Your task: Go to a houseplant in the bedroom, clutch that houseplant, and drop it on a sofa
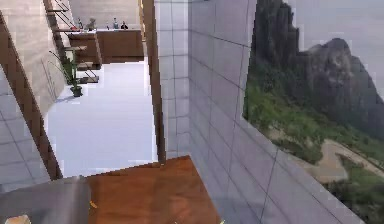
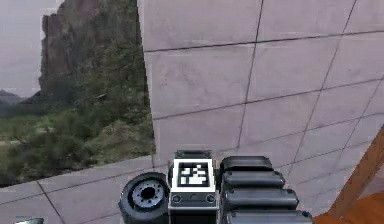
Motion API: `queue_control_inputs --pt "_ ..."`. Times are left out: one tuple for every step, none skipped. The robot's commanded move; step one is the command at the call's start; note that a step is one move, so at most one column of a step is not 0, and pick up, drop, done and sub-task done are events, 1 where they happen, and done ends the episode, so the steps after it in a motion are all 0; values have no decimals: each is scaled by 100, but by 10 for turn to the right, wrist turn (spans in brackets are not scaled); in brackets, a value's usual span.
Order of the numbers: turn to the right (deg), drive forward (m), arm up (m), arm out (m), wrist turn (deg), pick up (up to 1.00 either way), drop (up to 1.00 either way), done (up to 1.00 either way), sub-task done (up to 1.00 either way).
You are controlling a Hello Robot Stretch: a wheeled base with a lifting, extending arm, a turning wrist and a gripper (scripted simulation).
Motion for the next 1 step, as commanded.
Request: queue_control_inputs --pt "0 5 0 0 0 0 0 0 0"
